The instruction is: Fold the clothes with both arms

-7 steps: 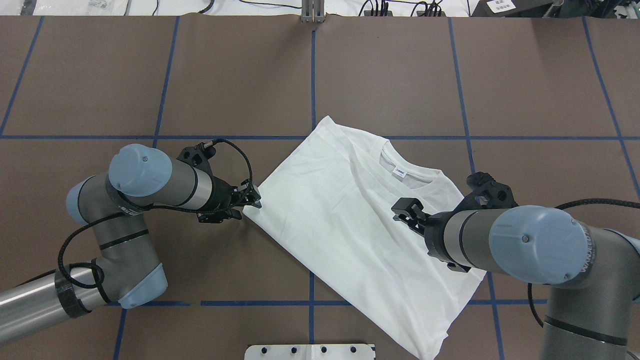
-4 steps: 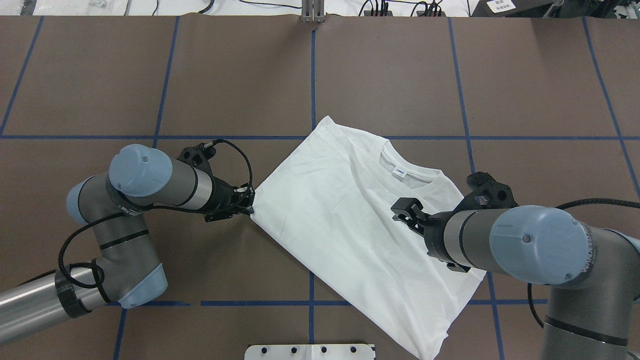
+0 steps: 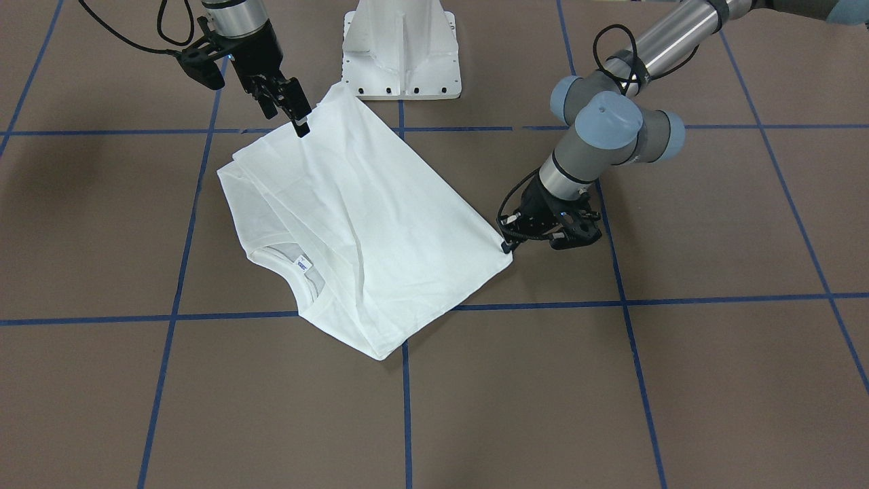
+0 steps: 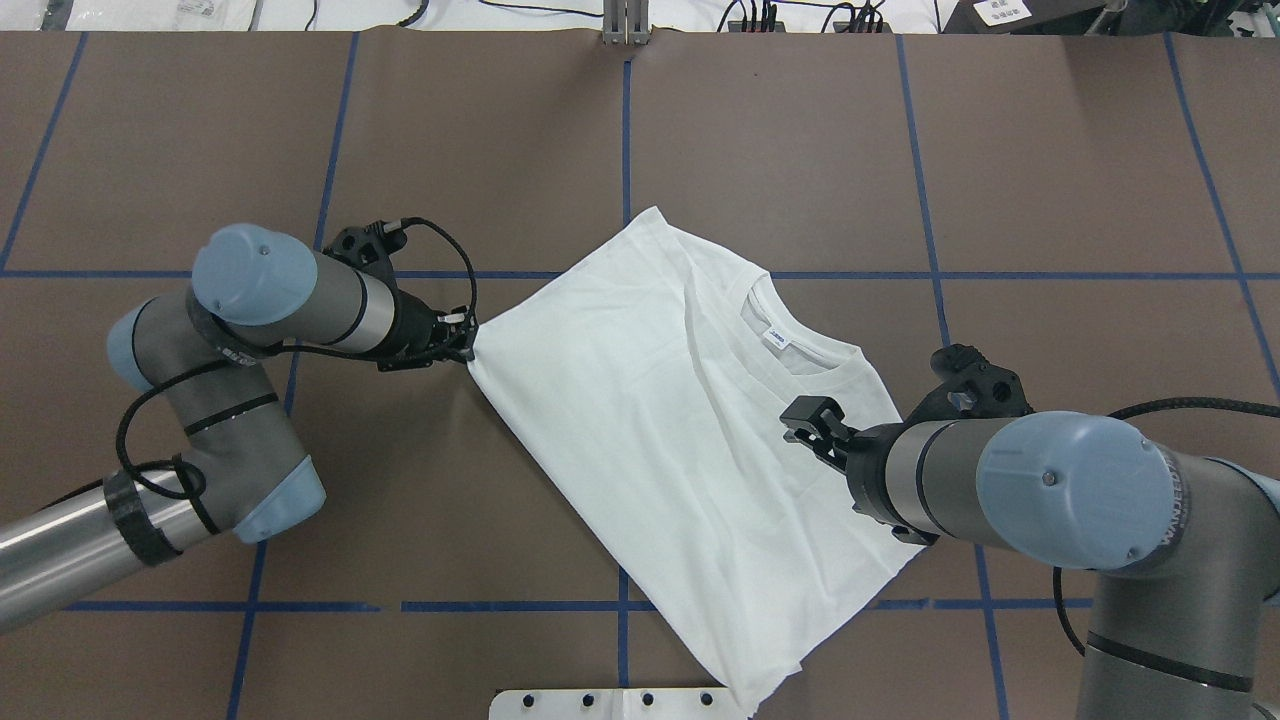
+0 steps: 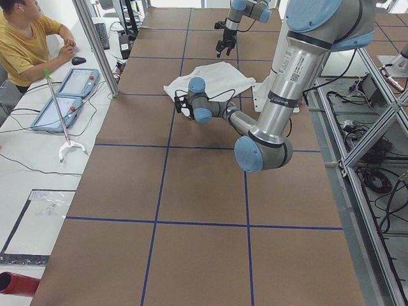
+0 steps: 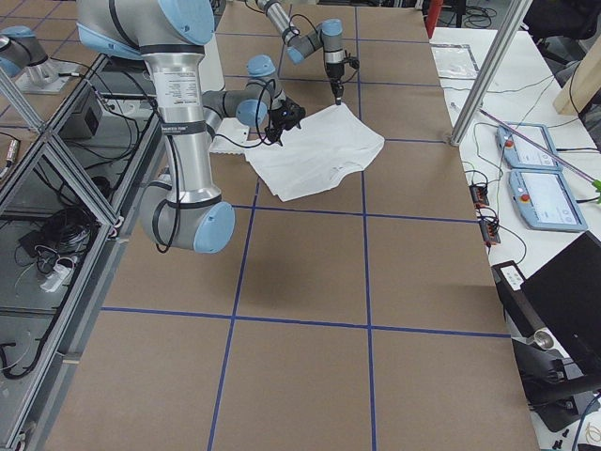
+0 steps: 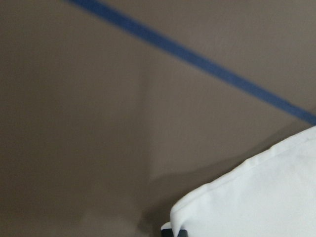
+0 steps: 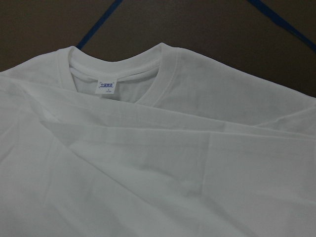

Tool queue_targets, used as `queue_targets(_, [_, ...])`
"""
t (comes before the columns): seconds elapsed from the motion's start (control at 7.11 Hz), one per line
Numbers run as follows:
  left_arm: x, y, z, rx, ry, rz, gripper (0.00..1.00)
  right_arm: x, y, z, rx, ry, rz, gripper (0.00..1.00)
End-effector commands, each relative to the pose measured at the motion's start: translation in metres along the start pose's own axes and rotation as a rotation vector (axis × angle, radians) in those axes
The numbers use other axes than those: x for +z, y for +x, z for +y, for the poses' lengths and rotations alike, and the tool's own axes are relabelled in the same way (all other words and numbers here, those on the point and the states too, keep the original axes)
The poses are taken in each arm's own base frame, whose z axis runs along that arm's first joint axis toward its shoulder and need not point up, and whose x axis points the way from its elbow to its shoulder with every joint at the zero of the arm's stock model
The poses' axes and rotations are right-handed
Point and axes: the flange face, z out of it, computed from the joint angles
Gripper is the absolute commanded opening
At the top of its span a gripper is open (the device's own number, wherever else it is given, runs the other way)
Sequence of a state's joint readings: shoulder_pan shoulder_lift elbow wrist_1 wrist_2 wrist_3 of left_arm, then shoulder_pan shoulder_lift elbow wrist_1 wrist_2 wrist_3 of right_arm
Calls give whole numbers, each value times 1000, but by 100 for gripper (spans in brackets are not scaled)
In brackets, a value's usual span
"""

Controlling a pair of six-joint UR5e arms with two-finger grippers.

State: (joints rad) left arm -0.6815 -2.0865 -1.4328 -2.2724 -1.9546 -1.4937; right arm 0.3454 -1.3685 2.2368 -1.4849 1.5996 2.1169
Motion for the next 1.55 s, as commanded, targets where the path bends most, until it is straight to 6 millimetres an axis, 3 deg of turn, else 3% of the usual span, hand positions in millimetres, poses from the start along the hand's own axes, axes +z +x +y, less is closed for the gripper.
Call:
queue_targets(0.0, [17,64,-99,29,106,47,0,-1,-5,2,0,0,-10,100])
queue_targets(0.14, [20,87,-125,27,145,54,0,-2,-6,1,2,2,-15,100])
queue_targets(0.28, [31,130,-145,23,201,36,0,-2,-6,0,5,4,-15,100])
queue_targets(0.42, [40,131,-151,38,212,44,0,-2,-7,1,4,4,-18,100])
queue_targets(0.56, [46,125,-154,46,218,49,7,-2,-7,2,3,2,-21,100])
queue_targets(0.7, [47,122,-153,47,214,55,70,1,-6,4,-1,4,-17,100])
queue_targets(0.84, [37,129,-153,45,206,79,72,8,-8,10,-7,1,-11,100])
queue_targets(0.98, [18,118,-147,58,179,114,72,33,-5,24,-17,14,19,100])
queue_targets(1.12, [-1,91,-136,69,152,142,72,62,2,48,-53,71,21,100])
queue_targets(1.27, [-14,72,-130,73,125,156,72,84,-9,63,-67,104,15,100])
queue_targets(1.41, [-15,69,-129,72,120,157,72,105,2,73,-77,110,49,100])
